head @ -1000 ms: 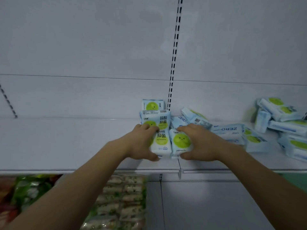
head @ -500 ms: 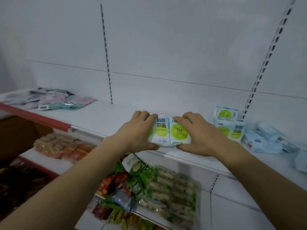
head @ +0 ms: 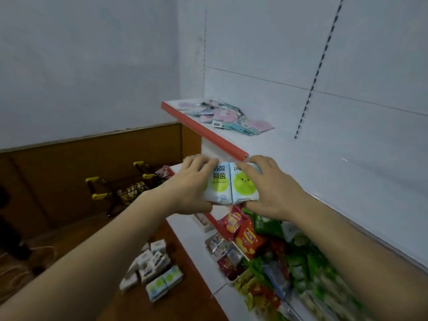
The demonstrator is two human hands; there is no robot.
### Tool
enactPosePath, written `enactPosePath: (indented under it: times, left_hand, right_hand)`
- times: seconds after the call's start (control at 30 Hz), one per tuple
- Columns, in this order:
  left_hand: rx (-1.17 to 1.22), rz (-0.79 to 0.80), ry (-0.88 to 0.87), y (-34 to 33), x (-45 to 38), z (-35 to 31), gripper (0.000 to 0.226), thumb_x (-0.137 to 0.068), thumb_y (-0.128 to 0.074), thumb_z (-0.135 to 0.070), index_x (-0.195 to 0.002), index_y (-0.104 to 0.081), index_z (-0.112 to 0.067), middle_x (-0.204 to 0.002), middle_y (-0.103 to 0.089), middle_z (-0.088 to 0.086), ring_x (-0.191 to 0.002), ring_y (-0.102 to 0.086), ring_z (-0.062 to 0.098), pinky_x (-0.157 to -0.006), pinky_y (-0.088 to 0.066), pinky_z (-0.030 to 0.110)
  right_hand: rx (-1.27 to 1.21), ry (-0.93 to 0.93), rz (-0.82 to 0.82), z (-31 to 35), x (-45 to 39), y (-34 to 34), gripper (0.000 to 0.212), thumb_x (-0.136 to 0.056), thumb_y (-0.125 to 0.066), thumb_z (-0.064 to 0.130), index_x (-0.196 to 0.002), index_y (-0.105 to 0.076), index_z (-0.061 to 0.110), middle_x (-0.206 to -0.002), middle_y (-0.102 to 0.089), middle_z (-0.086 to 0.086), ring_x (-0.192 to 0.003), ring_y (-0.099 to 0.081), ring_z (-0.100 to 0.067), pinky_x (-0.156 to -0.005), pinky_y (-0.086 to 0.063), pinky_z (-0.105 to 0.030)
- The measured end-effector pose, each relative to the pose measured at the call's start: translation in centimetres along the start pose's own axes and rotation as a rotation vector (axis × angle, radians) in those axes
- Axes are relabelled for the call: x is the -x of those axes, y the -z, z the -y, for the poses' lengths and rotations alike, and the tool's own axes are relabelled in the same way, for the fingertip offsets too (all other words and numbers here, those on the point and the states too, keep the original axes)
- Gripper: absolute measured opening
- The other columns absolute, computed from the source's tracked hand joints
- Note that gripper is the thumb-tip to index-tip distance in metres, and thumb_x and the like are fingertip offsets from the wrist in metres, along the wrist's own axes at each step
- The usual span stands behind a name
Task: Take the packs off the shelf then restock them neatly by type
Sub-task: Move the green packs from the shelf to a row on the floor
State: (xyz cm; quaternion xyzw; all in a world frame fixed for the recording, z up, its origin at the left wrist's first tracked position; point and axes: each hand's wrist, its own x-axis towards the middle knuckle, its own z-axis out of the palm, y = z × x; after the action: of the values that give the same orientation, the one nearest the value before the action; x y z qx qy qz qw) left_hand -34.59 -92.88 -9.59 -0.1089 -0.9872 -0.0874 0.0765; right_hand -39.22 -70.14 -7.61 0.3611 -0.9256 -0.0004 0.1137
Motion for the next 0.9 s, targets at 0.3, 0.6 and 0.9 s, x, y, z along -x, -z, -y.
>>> enactPosePath:
  times: [0.3,0.6,0.9]
  left_hand:
    - [0.015,0.122,0.361,-5.8,3.3,12.4,0.107,-0.081,-0.07,-0.057,-0.159,-0.003,-0.023,-0.155,-0.018,-0.001,-0.143,-0.011,0.026,-0.116,-0.028,0.044]
    - [0.033,0.158,0.57,-14.9,3.4,19.7,0.105,-0.081,-0.067,-0.063,-0.158,-0.007,-0.024,-0.153,-0.025,-0.003,-0.14,-0.019,0.024,-0.104,-0.046,0.047]
    - [0.153,0.161,0.648,-25.1,4.9,28.8,0.1,-0.082,-0.07,-0.058,-0.157,-0.015,-0.021,-0.15,-0.03,0.001,-0.14,-0.022,0.026,-0.098,-0.048,0.039]
  right_hand:
    - [-0.095,0.293,0.144,6.4,-13.5,-12.0,0.098,-0.076,-0.07,0.042,-0.155,-0.013,0.029,-0.151,-0.015,-0.002,-0.144,-0.011,-0.025,-0.094,-0.051,-0.041]
    - [-0.164,0.477,0.294,9.0,-21.4,-22.8,0.094,-0.079,-0.07,0.034,-0.155,-0.014,0.026,-0.151,-0.022,-0.005,-0.143,-0.015,-0.028,-0.102,-0.044,-0.046]
    - [-0.171,0.531,0.413,13.8,-27.1,-34.1,0.096,-0.081,-0.071,0.035,-0.157,-0.014,0.022,-0.153,-0.023,-0.007,-0.145,-0.018,-0.027,-0.103,-0.044,-0.044]
